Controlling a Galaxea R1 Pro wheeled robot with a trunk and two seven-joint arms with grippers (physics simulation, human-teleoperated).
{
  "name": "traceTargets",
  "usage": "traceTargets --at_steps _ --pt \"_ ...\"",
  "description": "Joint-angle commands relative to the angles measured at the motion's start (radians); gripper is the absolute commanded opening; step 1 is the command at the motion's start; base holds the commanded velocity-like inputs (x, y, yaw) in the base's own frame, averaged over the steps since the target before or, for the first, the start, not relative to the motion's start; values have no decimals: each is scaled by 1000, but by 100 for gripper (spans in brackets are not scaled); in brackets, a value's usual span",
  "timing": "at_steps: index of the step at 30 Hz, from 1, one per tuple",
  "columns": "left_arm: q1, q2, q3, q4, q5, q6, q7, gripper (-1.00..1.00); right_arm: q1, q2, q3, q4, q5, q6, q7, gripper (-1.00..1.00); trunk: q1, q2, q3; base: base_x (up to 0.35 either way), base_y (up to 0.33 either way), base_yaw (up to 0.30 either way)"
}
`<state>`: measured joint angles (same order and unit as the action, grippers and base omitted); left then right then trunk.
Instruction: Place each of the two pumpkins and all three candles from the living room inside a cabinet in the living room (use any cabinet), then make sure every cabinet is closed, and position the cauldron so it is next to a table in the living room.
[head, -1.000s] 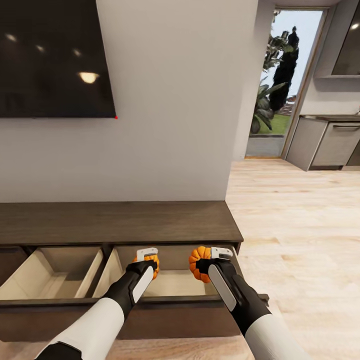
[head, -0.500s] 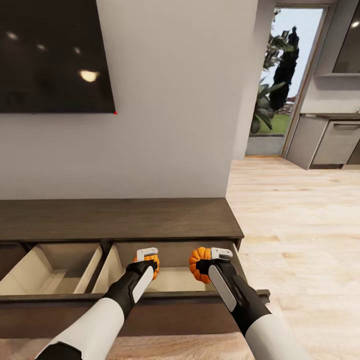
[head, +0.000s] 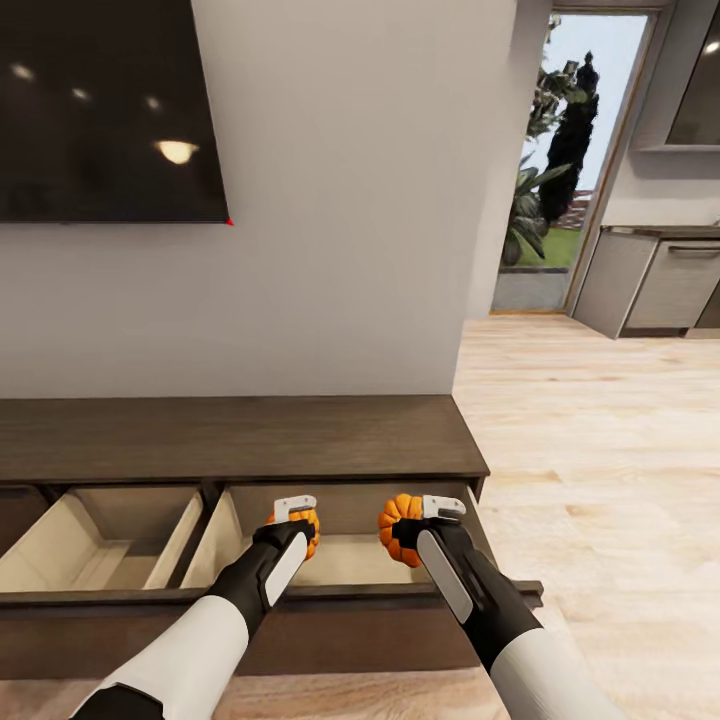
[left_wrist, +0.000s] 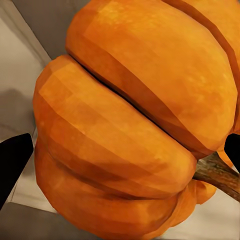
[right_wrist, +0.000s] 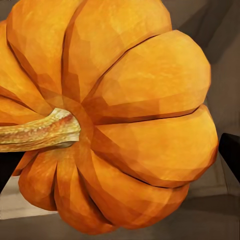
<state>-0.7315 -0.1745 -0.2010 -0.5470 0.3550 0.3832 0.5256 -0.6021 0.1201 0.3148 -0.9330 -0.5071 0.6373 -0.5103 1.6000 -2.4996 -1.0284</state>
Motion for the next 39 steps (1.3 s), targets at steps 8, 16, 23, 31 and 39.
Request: traceTargets --at_steps 8,16,23,31,39 --pt "-1 0 -3 -2 4 5 11 -100 -1 0 3 -1 -12 1 -10 -100 1 -1 -13 16 0 0" --pt "-1 0 -3 -2 4 5 11 -100 -1 0 3 -1 -14 1 -10 -100 4 -3 -36 0 0 0" --pt "-1 0 -3 -2 6 5 10 -100 -1 0 3 -2 -15 0 -10 -100 4 -3 -36 52 0 0" --pt "0 0 -3 -4 10 4 10 -100 -1 0 3 -2 -20 1 -10 -100 4 -3 -36 51 0 0" --pt "0 0 -3 -7 10 3 10 -100 -1 -1 2 -3 -21 1 -10 -100 6 -4 -55 0 0 0"
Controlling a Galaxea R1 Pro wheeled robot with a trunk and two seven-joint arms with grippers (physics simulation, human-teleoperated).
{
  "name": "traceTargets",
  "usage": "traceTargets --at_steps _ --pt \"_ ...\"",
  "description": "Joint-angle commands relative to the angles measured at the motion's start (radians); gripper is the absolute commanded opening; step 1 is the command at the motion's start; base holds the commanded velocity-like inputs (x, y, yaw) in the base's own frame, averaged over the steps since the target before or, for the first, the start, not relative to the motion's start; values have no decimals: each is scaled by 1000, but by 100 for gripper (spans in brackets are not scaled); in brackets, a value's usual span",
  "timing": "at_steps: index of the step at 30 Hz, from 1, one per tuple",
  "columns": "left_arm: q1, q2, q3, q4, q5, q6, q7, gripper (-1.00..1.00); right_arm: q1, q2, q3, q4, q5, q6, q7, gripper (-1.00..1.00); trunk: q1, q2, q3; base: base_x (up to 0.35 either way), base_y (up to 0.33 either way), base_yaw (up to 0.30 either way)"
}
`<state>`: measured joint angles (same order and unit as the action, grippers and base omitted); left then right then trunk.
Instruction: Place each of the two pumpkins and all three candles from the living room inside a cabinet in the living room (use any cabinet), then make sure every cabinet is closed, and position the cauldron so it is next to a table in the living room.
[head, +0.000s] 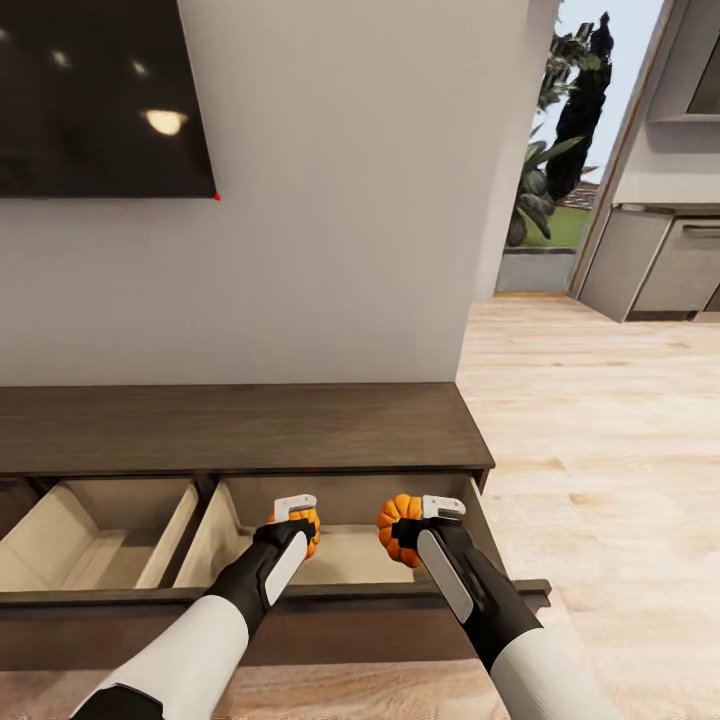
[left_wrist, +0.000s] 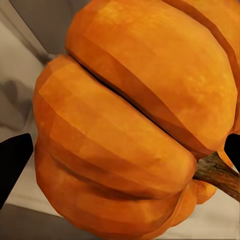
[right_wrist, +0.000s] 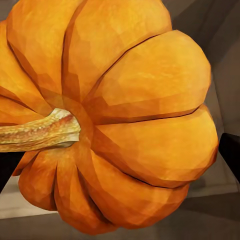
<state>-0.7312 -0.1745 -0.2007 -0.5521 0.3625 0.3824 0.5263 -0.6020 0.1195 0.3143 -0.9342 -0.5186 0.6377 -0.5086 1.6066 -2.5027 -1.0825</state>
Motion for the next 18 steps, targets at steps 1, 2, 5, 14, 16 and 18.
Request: traceTargets --at_steps 1,2,5,14,16,18 --pt "-1 0 -3 -2 3 4 10 -100 -1 -1 1 -1 -10 0 -11 -100 0 -1 -5 0 0 0" --pt "-1 0 -3 -2 3 4 10 -100 -1 -1 1 -1 -10 0 -11 -100 1 -1 -9 0 0 0" --pt "-1 0 -3 -2 3 5 10 -100 -1 -1 0 -3 -9 0 -13 -100 1 -1 -13 0 0 0" --pt "-1 0 -3 -2 3 4 10 -100 -1 -4 0 -4 -11 0 -13 -100 1 -1 -16 0 0 0" --pt "-1 0 -3 -2 3 5 10 -100 -1 -4 0 -5 -11 0 -13 -100 1 -1 -16 31 0 0" --pt "-1 0 -3 -2 3 5 10 -100 -1 -3 0 -5 -11 0 -13 -100 1 -1 -16 163 0 0"
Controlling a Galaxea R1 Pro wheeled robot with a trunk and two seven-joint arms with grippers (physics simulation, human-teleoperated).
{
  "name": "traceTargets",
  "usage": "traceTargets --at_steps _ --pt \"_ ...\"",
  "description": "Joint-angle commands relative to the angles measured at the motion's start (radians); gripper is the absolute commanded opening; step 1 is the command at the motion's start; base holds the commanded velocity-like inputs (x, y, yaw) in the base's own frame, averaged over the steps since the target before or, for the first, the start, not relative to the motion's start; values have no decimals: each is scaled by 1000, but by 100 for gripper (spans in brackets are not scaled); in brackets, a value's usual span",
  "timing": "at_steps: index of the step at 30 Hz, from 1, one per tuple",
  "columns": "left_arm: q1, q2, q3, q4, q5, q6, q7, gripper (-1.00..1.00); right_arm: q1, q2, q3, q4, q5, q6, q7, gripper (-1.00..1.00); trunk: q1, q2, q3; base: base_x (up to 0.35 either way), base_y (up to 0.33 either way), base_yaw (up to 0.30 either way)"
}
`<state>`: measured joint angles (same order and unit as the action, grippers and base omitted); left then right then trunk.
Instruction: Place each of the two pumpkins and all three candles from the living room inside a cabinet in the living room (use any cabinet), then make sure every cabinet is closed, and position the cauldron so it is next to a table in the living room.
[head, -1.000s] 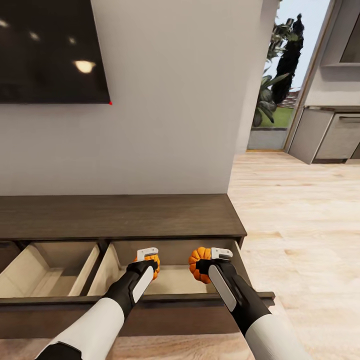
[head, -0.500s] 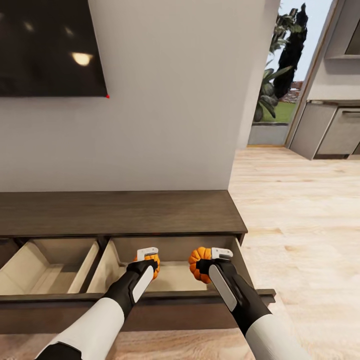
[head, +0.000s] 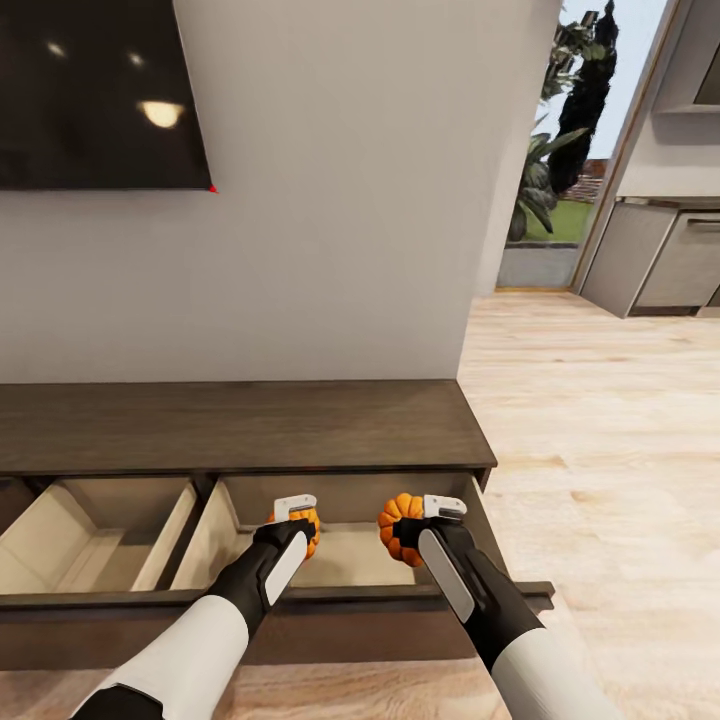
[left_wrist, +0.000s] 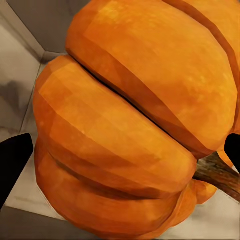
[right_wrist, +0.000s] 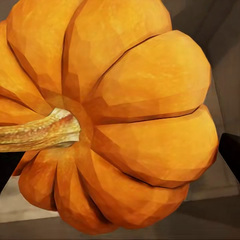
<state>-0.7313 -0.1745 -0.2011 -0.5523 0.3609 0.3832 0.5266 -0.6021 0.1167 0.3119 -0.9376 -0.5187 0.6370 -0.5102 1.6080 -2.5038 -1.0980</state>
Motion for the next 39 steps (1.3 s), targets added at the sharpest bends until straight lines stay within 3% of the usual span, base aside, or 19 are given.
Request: traceTargets --at_steps 1,6,18,27,28,37,38,39 --pt "0 0 -3 -1 4 5 10 -100 -1 0 3 -1 -11 1 -11 -100 0 0 -1 84 0 0" --pt "0 0 -3 -1 4 4 9 -100 -1 0 3 -1 -11 1 -11 -100 0 0 -1 18 0 0" --pt "0 0 -3 -1 4 4 10 -100 -1 1 3 -1 -11 1 -11 -100 4 -2 -32 0 0 0" --pt "-1 0 -3 -1 4 5 10 -100 -1 1 3 -1 -12 2 -11 -100 5 -3 -40 0 0 0" --pt "0 0 -3 -1 4 5 10 -100 -1 1 3 -1 -12 3 -11 100 5 -3 -40 0 0 0" --pt "-1 0 -3 -1 4 5 9 -100 -1 1 3 0 -14 3 -11 100 5 -3 -40 0 0 0" --pt "-1 0 -3 -1 4 5 9 100 -1 1 3 0 -14 3 -11 100 5 -3 -40 0 0 0" --pt "0 0 -3 -1 4 5 9 100 -1 1 3 0 -14 3 -11 100 5 -3 -40 0 0 0"
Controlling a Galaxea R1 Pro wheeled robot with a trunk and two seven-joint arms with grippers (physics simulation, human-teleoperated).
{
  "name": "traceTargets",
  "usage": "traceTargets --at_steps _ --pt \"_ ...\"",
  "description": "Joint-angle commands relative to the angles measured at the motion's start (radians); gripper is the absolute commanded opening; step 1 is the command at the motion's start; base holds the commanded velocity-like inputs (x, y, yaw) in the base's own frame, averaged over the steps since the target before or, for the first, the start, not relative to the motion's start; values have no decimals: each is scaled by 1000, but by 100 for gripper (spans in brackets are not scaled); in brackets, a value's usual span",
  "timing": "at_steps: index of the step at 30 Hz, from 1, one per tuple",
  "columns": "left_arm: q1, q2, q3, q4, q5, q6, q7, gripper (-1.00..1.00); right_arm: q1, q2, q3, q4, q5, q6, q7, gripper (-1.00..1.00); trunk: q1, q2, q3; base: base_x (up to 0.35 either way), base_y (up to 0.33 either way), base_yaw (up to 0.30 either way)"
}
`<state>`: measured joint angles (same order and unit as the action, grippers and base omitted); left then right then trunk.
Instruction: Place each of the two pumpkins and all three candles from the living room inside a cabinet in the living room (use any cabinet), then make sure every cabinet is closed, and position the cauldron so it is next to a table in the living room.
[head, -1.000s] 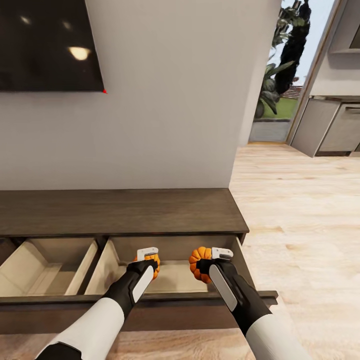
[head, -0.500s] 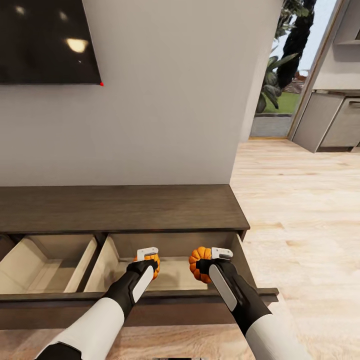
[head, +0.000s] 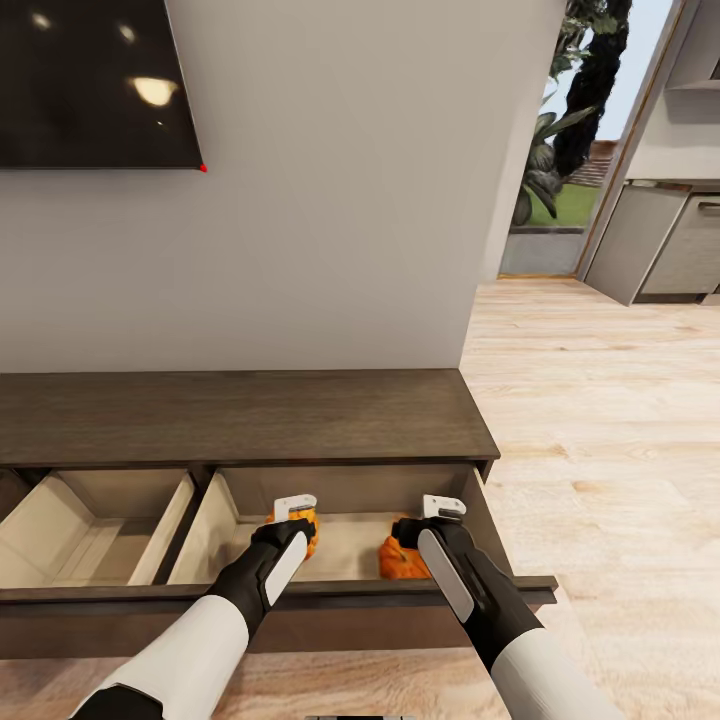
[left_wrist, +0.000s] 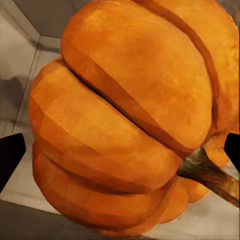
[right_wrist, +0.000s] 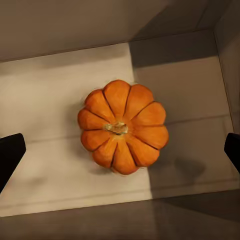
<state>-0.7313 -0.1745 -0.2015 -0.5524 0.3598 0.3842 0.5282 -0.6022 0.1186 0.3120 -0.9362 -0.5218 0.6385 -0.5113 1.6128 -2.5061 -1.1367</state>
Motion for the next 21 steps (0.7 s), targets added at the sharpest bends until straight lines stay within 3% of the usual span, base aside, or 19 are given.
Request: traceTargets --at_steps 1,6,12,15,16,18,21 --pt "0 0 -3 -1 5 4 7 100 -1 0 2 -1 -10 1 -10 100 0 0 -1 0 0 0" --pt "-1 0 -3 -1 5 4 7 100 -1 0 2 -1 -10 1 -10 100 0 0 -1 0 0 0" --pt "-2 0 -2 -8 20 6 8 100 -1 0 2 -1 -10 1 -10 100 -3 1 22 0 0 0" --pt "-2 0 -2 -41 135 71 14 100 -1 0 2 -1 -10 2 -10 100 -4 2 34 0 0 0" --pt "-2 0 -2 -44 154 90 15 100 -1 0 2 -1 -10 2 -10 100 -5 2 38 0 0 0" --pt "-2 0 -2 -48 181 117 16 100 -1 0 2 -1 -10 3 -10 100 -6 2 45 -65 0 0" --pt "-2 0 -3 -49 189 126 16 100 -1 0 2 -1 -10 3 -10 100 -7 3 57 -178 0 0"
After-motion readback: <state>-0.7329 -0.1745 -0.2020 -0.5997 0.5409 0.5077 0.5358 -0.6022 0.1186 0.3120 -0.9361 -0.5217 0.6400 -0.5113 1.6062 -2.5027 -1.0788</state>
